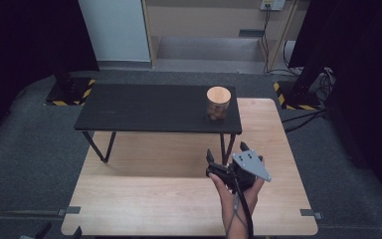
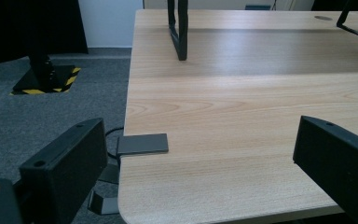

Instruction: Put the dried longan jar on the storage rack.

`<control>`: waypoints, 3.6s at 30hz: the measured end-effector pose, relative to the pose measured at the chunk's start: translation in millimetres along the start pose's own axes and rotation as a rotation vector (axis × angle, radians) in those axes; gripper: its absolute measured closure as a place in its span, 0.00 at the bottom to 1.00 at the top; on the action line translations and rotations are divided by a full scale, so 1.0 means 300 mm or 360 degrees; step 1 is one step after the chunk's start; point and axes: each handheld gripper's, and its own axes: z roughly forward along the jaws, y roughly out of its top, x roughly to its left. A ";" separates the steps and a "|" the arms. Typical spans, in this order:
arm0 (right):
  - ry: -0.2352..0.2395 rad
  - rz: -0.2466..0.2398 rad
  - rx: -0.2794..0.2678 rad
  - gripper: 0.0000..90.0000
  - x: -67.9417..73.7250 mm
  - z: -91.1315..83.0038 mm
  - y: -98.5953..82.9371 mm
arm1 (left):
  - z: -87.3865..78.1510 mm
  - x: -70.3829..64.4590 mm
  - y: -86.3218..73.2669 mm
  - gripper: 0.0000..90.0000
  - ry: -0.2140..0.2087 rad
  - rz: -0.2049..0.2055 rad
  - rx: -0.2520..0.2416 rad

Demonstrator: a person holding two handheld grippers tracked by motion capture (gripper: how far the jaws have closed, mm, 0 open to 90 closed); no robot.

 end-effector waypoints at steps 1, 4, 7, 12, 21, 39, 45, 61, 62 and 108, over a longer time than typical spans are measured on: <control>-0.0005 0.0000 0.0007 0.01 0.004 -0.014 -0.017 | 0.000 -0.001 0.001 0.02 0.0000 0.0005 0.0000; -0.0019 0.0001 0.0032 0.01 0.019 -0.053 -0.062 | 0.002 -0.003 0.003 0.02 -0.0003 0.0007 -0.0006; -0.0025 0.0007 0.0044 0.01 0.031 -0.086 -0.101 | 0.005 -0.006 0.004 0.02 -0.0004 0.0007 -0.0007; -0.0052 0.0015 0.0050 0.01 0.050 -0.123 -0.160 | 0.012 -0.015 0.004 0.02 -0.0013 0.0007 -0.0006; -0.0049 0.0021 0.0071 0.01 0.058 -0.161 -0.221 | 0.016 -0.023 0.011 0.02 -0.0019 0.0020 -0.0007; -0.0047 0.0027 0.0052 0.02 0.057 -0.177 -0.276 | 0.029 -0.028 0.012 0.02 -0.0011 0.0017 0.0000; -0.0050 0.0034 0.0065 0.02 0.047 -0.178 -0.312 | 0.043 -0.033 0.018 0.02 -0.0024 0.0028 0.0008; -0.0091 0.0056 0.0062 0.01 0.025 -0.215 -0.393 | 0.090 -0.034 0.055 0.01 -0.0049 0.0070 -0.0007; -0.0094 0.0060 0.0061 0.01 0.024 -0.218 -0.396 | 0.094 -0.033 0.057 0.01 -0.0051 0.0069 -0.0007; -0.0109 0.0182 0.0022 0.02 0.009 -0.240 -0.479 | 0.126 -0.048 0.067 0.01 -0.0054 0.0077 -0.0019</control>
